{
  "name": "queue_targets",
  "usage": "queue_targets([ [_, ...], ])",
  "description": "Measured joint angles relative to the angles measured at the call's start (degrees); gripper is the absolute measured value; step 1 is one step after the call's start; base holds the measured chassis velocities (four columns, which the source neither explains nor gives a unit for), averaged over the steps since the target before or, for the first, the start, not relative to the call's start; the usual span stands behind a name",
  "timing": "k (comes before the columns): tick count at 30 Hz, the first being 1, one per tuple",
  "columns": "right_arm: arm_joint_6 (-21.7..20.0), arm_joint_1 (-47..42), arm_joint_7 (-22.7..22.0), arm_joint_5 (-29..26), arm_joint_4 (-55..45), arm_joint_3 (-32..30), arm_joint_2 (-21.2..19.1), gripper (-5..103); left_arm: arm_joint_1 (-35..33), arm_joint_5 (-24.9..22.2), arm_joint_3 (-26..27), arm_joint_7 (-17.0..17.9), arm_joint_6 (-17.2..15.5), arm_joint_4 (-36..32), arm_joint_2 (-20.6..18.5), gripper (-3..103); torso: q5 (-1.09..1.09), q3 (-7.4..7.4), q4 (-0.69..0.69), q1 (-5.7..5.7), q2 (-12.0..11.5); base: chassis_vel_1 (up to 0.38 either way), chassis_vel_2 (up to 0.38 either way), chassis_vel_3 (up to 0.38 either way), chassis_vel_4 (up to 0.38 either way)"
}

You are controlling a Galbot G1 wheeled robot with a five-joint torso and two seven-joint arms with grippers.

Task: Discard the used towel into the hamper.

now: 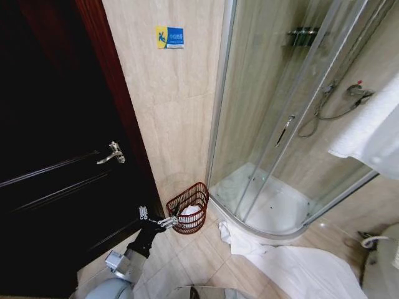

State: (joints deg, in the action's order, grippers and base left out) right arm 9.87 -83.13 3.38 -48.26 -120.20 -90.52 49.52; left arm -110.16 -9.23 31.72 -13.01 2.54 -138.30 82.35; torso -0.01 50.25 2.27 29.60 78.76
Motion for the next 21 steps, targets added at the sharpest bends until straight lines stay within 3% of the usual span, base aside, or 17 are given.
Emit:
queue_targets([
  [21, -0.63, -3.22, 0.33, -1.80, -4.51, -2.23, 3.78, 100, 0.00, 0.00, 0.01, 0.00, 0.00, 0.00, -0.01, 100, -0.01, 0.00, 0.01, 0.00, 0.00, -0.035, -0.037, -0.001, -0.002],
])
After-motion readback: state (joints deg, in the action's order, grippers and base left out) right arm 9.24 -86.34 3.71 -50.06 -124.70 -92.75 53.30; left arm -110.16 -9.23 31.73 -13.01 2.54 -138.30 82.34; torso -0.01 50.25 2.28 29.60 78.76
